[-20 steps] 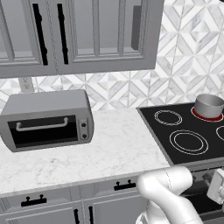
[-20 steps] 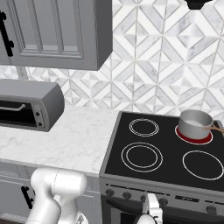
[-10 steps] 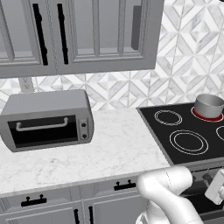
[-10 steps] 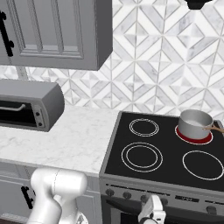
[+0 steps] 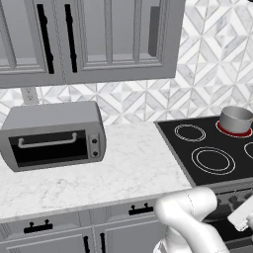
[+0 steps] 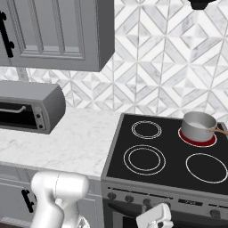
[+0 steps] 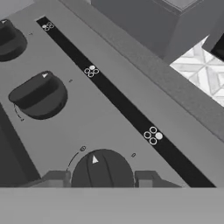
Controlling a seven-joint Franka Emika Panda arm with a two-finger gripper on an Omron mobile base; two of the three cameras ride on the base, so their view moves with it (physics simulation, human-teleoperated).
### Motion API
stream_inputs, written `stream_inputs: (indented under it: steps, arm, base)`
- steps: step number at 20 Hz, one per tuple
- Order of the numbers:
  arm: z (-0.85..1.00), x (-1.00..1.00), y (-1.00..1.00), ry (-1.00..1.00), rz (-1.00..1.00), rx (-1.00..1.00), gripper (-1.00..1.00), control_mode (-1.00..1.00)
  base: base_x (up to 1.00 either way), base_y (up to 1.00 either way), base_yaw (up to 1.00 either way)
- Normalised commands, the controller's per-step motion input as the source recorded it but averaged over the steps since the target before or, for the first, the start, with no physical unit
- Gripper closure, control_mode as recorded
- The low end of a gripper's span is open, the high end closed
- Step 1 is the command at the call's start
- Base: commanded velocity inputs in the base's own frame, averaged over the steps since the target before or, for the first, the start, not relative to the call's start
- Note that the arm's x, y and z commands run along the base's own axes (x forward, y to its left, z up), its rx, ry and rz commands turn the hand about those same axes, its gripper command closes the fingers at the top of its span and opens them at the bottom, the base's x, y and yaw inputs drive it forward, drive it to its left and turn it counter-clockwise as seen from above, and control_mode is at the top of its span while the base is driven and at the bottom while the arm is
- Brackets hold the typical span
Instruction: Turn off the rear right burner of the stove.
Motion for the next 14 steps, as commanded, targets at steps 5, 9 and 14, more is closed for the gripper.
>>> stream_inputs:
  steps: [5,9,14]
  arm:
    - [0.14,-0.06,-0.1,-0.13,-0.02,0.26,1.0,-1.0]
    - [0.16,-0.06,-0.09,-0.08,-0.06,0.29,1.0,-1.0]
    - [0.15,-0.06,-0.08,-0.05,-0.08,0.31,1.0,-1.0]
  base:
    - [0.0,0.0,0.0]
    - [0.0,0.0,0.0]
    - [0.0,0.0,0.0]
